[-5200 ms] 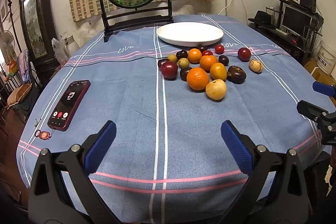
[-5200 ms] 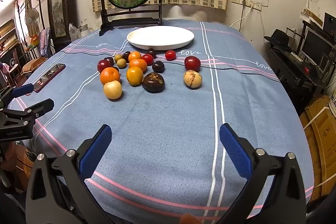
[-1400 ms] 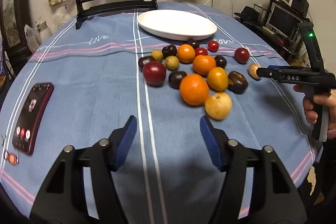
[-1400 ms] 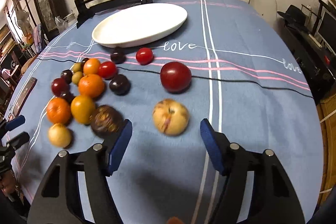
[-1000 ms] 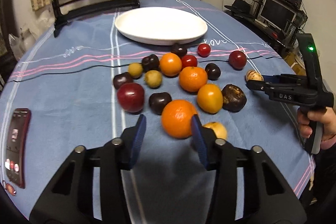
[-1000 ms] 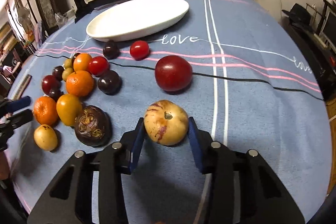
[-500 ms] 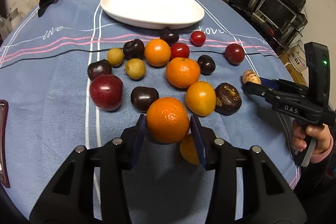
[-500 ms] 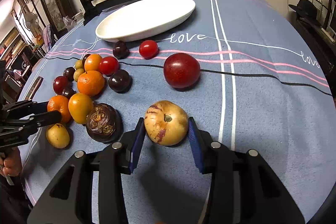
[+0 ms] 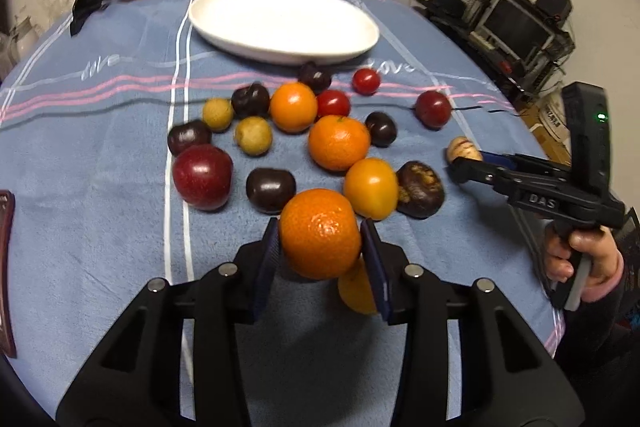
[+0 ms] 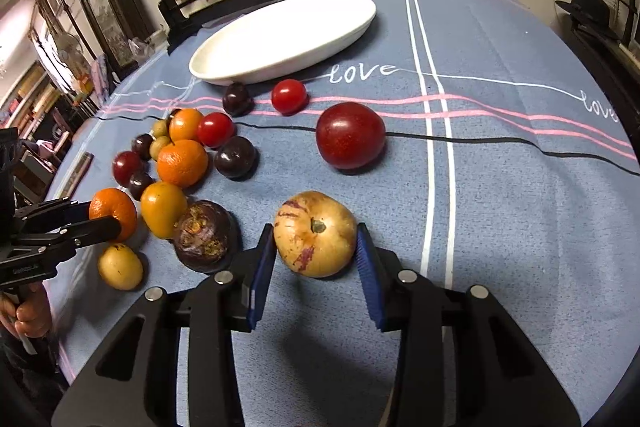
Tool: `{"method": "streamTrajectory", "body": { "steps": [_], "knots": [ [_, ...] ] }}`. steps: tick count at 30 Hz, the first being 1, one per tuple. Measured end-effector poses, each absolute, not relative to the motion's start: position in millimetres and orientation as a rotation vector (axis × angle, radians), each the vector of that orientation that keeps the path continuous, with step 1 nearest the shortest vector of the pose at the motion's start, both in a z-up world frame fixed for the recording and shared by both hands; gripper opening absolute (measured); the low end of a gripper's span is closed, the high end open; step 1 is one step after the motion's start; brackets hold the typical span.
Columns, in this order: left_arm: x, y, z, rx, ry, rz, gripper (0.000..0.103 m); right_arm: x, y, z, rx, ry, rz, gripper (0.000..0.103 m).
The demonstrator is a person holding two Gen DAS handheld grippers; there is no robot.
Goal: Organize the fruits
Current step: 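Place the orange and pepino on the white plate with both tools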
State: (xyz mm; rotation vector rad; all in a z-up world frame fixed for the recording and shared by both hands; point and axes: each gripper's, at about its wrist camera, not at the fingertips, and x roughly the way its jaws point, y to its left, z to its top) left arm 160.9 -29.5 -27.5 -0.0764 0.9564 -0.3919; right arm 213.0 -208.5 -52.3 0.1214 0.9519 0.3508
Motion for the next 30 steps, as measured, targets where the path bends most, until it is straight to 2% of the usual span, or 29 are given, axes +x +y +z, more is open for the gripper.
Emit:
{"method": "streamTrajectory", "body": {
  "steps": [6, 13, 21, 26, 27, 28, 29, 30],
  "knots": [
    [170, -14, 8, -0.054, 0.876, -0.411, 0.041, 214, -207, -33, 0.151, 0.91, 0.389, 0.039],
    [267, -11, 51, -0.021, 0.829, -0.4, 0.041, 290, -180, 13, 0.135, 0.838, 0.406, 0.039],
    [386, -28, 11, -0.003, 0.95, -0.312, 0.041, 399, -142, -17, 0.087, 0.949, 0.324, 0.039],
    [411, -29, -13, -0.019, 1.015, -0.283, 0.042, 422, -133, -31, 0.065, 0.983, 0.326, 0.04],
    [412, -29, -16, -0.018, 1.024, -0.273, 0.042, 424, -131, -32, 0.051, 0.987, 0.324, 0.043],
    [412, -30, -18, -0.021, 1.038, -0.252, 0.046, 425, -128, -33, 0.036, 0.988, 0.315, 0.044],
    [410, -27, -17, -0.027, 1.04, -0.245, 0.064, 425, -128, -33, 0.024, 0.99, 0.309, 0.044],
    [405, -24, -11, -0.039, 1.017, -0.241, 0.072, 422, -128, -31, 0.016, 0.988, 0.306, 0.044]
  ]
}}
